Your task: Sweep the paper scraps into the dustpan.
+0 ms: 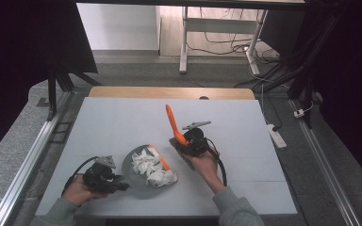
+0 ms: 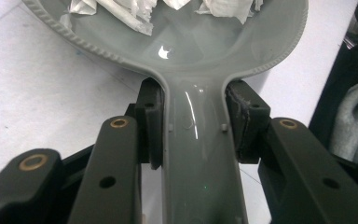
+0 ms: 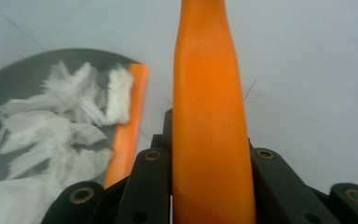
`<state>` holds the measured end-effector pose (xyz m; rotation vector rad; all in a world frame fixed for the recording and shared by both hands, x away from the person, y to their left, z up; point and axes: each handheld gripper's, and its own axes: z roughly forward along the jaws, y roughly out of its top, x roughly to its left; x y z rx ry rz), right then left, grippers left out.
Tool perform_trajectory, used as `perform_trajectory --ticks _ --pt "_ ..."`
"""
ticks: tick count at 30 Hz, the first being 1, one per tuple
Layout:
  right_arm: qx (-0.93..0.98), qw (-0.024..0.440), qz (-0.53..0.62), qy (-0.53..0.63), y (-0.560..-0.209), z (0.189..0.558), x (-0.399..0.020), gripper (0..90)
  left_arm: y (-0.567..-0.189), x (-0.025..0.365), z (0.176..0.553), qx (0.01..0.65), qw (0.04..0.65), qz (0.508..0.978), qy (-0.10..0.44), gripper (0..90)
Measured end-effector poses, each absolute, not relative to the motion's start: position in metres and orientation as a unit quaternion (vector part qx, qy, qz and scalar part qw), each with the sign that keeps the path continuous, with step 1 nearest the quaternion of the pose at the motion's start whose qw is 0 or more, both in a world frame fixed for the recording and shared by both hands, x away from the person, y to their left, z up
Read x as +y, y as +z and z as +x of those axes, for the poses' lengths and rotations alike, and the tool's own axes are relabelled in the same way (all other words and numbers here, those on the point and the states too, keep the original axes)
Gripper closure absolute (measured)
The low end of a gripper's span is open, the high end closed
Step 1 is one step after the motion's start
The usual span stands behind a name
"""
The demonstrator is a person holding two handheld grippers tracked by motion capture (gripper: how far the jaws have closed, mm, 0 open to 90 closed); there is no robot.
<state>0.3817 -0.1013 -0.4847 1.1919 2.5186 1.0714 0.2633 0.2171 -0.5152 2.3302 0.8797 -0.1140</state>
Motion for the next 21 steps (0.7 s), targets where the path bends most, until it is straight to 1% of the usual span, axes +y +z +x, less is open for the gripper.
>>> perform_trajectory --ticks 4,9,19,21 --pt "0.837 0.079 0.411 0.352 -0.491 0.377 -0.105 77.0 -0.515 0.214 0.261 0.337 0.318 0.885 -0.042 61.0" --pt "0.84 0.068 0.414 0.345 -0.499 0.372 -0.101 77.0 -0.516 0.213 0.259 0.341 0.319 0.883 -0.043 61.0" --pt "0.858 0.042 0.382 0.341 -0.502 0.348 -0.065 77.1 -0.516 0.208 0.257 0.349 0.318 0.88 -0.044 61.1" --pt "0.86 0.044 0.374 0.345 -0.5 0.343 -0.055 77.1 -0.516 0.208 0.257 0.351 0.319 0.879 -0.044 61.0"
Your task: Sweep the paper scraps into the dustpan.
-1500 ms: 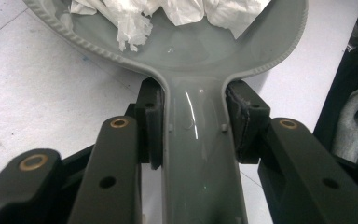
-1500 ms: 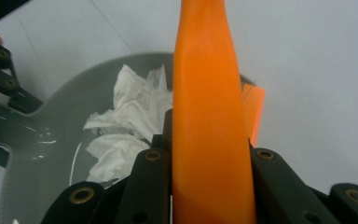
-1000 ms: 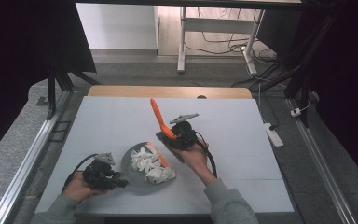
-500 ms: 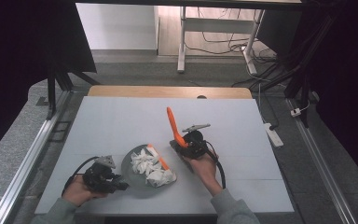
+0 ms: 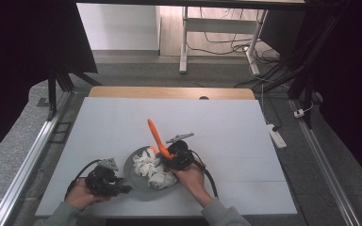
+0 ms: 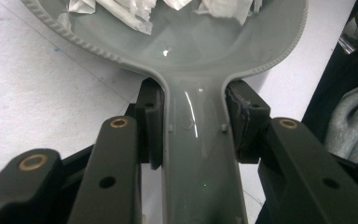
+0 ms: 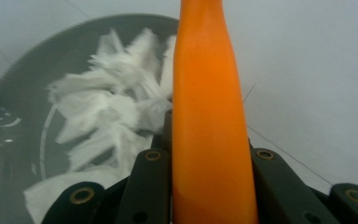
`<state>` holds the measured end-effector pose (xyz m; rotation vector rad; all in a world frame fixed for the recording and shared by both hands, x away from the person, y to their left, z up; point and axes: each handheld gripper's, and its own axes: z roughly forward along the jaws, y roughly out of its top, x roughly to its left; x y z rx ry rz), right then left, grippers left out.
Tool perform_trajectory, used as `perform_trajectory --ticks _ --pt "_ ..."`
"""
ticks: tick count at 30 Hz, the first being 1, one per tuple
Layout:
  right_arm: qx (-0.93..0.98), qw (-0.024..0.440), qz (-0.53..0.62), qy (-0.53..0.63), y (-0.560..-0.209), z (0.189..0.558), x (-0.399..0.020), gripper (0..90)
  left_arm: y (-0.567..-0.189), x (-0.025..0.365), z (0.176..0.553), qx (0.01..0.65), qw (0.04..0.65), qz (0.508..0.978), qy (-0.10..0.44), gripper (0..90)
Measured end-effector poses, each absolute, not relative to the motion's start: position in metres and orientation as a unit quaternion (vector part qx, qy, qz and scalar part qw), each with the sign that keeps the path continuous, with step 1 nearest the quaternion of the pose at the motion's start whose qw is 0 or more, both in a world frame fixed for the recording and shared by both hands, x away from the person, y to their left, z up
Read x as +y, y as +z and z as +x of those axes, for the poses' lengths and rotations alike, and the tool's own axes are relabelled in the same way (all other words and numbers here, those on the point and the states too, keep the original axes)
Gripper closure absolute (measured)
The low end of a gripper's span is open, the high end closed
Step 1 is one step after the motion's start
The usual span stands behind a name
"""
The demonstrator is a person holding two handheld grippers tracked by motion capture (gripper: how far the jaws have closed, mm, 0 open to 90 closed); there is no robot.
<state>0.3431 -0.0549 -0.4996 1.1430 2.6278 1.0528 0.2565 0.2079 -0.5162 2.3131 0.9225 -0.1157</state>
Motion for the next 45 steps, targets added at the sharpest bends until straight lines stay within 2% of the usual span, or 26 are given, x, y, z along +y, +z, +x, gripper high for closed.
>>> perform_trajectory --ticks 9,23,45 --pt "0.869 0.029 0.332 0.365 -0.491 0.328 -0.019 77.1 -0.519 0.209 0.257 0.351 0.322 0.878 -0.046 61.1" --pt "0.838 0.041 0.366 0.402 -0.467 0.342 -0.068 77.0 -0.522 0.209 0.258 0.352 0.324 0.877 -0.048 61.0" --pt "0.823 0.049 0.379 0.421 -0.465 0.348 -0.096 77.1 -0.52 0.21 0.257 0.351 0.342 0.871 -0.03 61.1"
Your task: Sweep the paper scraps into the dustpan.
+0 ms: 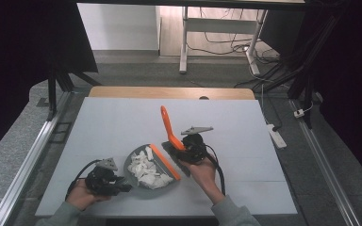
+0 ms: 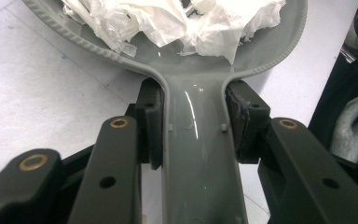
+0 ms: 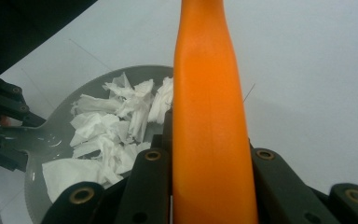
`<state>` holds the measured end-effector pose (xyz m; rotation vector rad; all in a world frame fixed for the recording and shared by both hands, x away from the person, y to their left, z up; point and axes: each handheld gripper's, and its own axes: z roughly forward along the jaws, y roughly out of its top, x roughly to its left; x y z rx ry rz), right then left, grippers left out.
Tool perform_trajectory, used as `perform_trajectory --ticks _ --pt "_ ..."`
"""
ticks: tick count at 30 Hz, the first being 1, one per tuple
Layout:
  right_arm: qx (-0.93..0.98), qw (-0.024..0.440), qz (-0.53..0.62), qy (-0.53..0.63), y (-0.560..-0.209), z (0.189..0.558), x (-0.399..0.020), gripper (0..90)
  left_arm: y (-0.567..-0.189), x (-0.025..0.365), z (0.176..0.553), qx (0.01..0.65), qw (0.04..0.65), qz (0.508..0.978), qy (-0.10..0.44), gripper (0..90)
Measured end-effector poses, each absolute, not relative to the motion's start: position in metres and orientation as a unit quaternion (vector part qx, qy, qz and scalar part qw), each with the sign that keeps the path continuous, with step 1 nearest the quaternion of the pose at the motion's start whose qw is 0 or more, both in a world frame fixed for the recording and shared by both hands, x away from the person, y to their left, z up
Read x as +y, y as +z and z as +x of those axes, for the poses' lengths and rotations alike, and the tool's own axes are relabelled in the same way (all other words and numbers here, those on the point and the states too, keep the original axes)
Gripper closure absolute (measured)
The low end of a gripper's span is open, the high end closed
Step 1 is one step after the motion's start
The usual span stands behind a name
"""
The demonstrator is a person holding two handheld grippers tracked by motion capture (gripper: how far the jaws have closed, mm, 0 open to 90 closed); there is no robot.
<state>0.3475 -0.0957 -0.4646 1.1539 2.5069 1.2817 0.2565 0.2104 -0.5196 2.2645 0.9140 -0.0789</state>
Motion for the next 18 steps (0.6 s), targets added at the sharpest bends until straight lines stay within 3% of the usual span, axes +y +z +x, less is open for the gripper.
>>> perform_trajectory --ticks 18 --pt "0.813 0.069 0.347 0.462 -0.454 0.343 -0.135 77.1 -0.512 0.215 0.255 0.379 0.366 0.85 -0.004 61.1"
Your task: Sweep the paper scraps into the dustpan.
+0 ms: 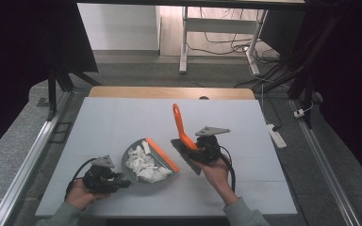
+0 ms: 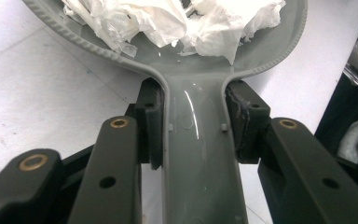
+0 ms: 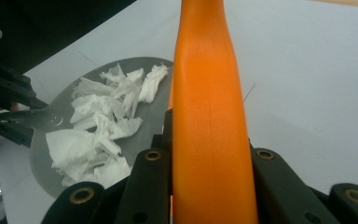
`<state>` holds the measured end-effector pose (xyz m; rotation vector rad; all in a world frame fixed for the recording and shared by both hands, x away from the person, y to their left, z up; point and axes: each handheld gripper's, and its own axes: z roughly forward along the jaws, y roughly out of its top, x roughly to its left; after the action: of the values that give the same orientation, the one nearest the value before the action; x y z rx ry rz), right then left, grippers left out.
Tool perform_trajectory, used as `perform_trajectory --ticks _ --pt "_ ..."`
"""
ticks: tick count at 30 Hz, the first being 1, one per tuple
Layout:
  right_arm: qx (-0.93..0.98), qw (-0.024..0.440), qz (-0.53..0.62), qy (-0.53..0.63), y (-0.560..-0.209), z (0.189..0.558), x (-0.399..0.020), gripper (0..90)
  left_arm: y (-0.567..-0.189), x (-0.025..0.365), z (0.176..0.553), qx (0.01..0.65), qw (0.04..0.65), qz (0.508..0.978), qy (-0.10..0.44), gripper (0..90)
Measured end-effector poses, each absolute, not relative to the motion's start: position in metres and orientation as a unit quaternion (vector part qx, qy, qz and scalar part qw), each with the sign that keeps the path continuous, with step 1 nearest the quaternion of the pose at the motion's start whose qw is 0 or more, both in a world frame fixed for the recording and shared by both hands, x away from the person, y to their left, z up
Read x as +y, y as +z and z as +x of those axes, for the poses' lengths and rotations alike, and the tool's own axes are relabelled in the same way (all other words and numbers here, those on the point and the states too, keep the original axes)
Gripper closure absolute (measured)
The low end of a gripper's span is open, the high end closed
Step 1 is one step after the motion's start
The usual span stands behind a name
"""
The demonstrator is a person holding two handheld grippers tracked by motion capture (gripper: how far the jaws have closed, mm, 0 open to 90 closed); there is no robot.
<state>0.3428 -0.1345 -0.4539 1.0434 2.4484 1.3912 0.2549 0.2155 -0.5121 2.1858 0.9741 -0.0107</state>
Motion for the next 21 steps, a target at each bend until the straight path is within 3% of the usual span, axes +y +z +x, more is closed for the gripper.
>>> perform_trajectory --ticks 21 --pt "0.813 0.088 0.308 0.486 -0.444 0.331 -0.186 77.0 -0.499 0.223 0.25 0.449 0.409 0.794 0.035 61.1"
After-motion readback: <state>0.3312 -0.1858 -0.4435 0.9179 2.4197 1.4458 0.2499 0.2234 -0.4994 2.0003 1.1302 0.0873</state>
